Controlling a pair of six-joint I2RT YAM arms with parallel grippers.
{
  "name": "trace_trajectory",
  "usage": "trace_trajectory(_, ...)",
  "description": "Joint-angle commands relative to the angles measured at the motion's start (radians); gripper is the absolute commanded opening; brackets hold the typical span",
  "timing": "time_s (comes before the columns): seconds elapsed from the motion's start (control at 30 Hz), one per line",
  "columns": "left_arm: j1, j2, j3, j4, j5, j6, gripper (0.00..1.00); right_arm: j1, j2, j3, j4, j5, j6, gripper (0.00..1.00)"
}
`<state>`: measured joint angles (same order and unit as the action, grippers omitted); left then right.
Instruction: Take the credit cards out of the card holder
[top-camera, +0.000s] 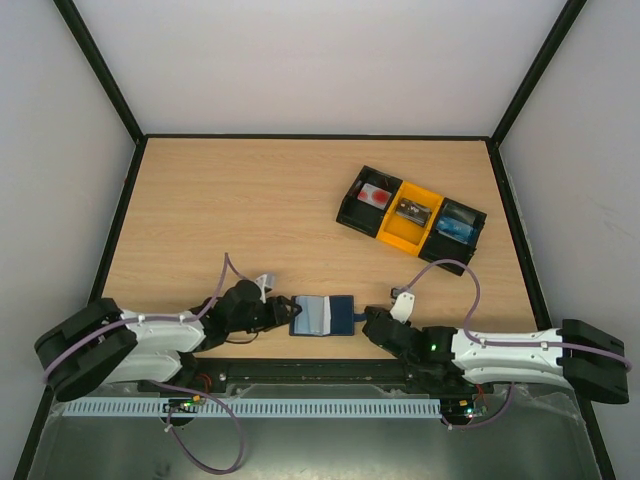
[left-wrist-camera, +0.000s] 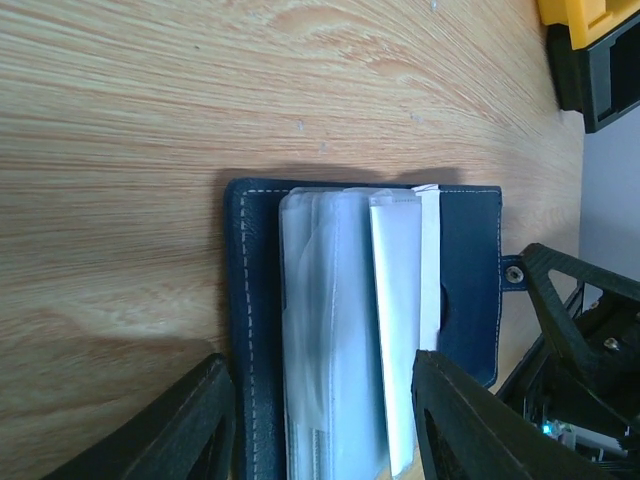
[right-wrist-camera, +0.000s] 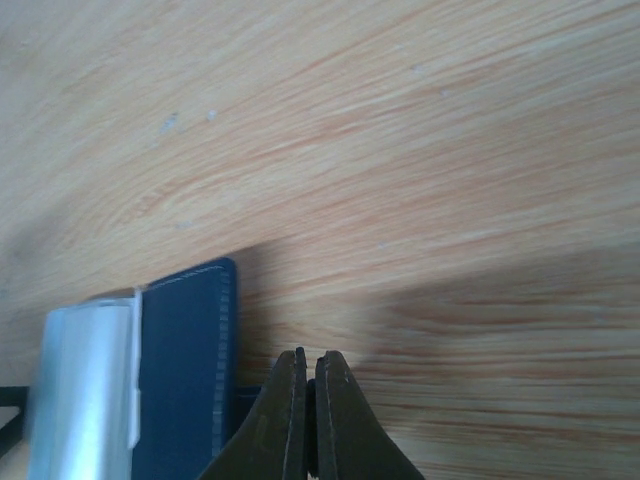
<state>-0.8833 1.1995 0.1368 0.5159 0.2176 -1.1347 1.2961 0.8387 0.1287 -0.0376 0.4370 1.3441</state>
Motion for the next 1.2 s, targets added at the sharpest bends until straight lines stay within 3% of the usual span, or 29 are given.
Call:
trace_trajectory(0.0,-0.026,0.049,0.021,0.004,-0.024,-0.011,0.52,-0.004,0.043,-0.018,-0.062,0.045,0.076,0.02)
trace_trajectory(0.27,-0.05,0.064,0.024,0.094,0.029,-0.046,0.44,-0.003,0.048,-0.019,-0.047,0.049,0.067,0.02)
trace_trajectory(0.63,-0.071,-0.038,0.02,0.172,0.048,-0.049,0.42,-0.003,0.061,-0.024,-0.022,0.044,0.064,0.02)
trace_trajectory(0.97,-0.08,0.067,0.013,0.272,0.052,-0.004,0.4,-0.003,0.082,-0.023,0.0,0.038,0.059,0.02)
trace_trajectory(1.17,-0.082,0.125,0.019,0.303,0.059,0.007,0.31,-0.003,0.082,-0.022,0.005,0.037,0.058,0.02)
